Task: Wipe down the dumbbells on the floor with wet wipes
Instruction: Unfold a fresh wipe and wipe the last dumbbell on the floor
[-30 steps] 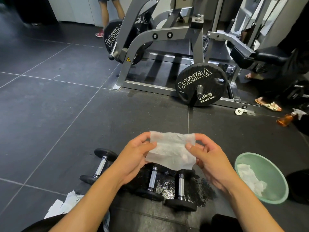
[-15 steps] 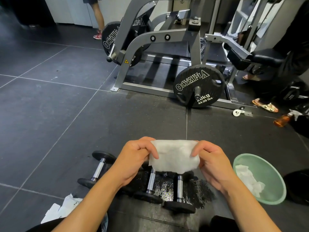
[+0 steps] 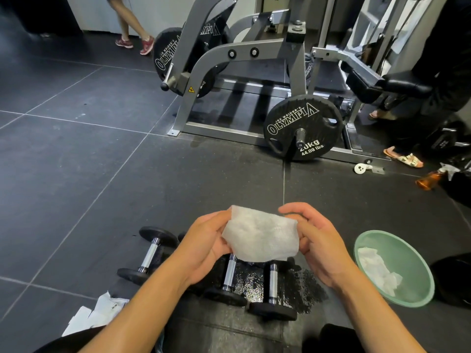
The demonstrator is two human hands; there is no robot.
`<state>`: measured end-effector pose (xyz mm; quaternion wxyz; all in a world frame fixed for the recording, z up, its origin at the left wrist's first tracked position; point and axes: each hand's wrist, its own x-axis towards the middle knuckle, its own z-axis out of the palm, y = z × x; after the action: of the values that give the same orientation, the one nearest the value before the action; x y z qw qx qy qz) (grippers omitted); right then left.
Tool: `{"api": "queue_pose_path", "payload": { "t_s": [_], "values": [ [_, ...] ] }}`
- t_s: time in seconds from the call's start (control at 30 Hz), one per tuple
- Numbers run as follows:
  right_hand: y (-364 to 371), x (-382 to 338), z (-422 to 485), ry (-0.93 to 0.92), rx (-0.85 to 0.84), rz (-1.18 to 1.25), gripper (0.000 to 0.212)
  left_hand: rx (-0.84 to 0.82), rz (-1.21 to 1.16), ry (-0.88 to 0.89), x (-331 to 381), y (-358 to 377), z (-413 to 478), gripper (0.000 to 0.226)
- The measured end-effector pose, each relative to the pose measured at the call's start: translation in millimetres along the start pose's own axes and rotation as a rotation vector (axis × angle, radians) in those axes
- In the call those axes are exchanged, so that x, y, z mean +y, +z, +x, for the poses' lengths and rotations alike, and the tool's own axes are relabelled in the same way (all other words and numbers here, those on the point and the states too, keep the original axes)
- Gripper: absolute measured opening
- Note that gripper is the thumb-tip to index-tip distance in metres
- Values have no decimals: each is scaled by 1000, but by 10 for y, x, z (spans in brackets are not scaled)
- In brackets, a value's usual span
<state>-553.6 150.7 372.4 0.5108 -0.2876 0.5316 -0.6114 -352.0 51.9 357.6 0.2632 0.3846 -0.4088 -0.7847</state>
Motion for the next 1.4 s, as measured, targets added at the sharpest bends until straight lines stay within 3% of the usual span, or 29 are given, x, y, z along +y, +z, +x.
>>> {"api": "queue_pose_path", "payload": {
  "t_s": [0.1,0.2,0.27,0.43,0.57,0.73,0.9,1.13,1.3,1.4],
  "values": [
    [-27,19,18,37,-72,2,34,-3,-21,-1,-26,-3,17,35],
    [-62,43,40,142,-173,117,46,7,-82,-26,-45,-19,36,19],
    [-30,56,28,198,-178,32,46,-34,-90,-46,-52,-4,34,21],
    [77,154,-43,282,-286,-254,19,-39,-57,-50,-80,43,4,28],
    [108,171,-26,203,-179,-193,7,52,-132,-165,-118,16,48,64],
    [100,162,7,122,-52,-106,18,51,-169,-309,-208,18,27,74],
    [124,149,-12,147,-84,-57,14,-131,-69,-270,-289,65,-22,53],
    [151,144,-39,165,-145,21,21,-145,-133,-290,-328,60,4,47],
    [111,143,9,154,-27,-94,12,-84,-71,-145,-321,21,24,34],
    [64,142,18,171,-38,-139,15,-54,-53,-79,-278,2,19,32]
  ]
}}
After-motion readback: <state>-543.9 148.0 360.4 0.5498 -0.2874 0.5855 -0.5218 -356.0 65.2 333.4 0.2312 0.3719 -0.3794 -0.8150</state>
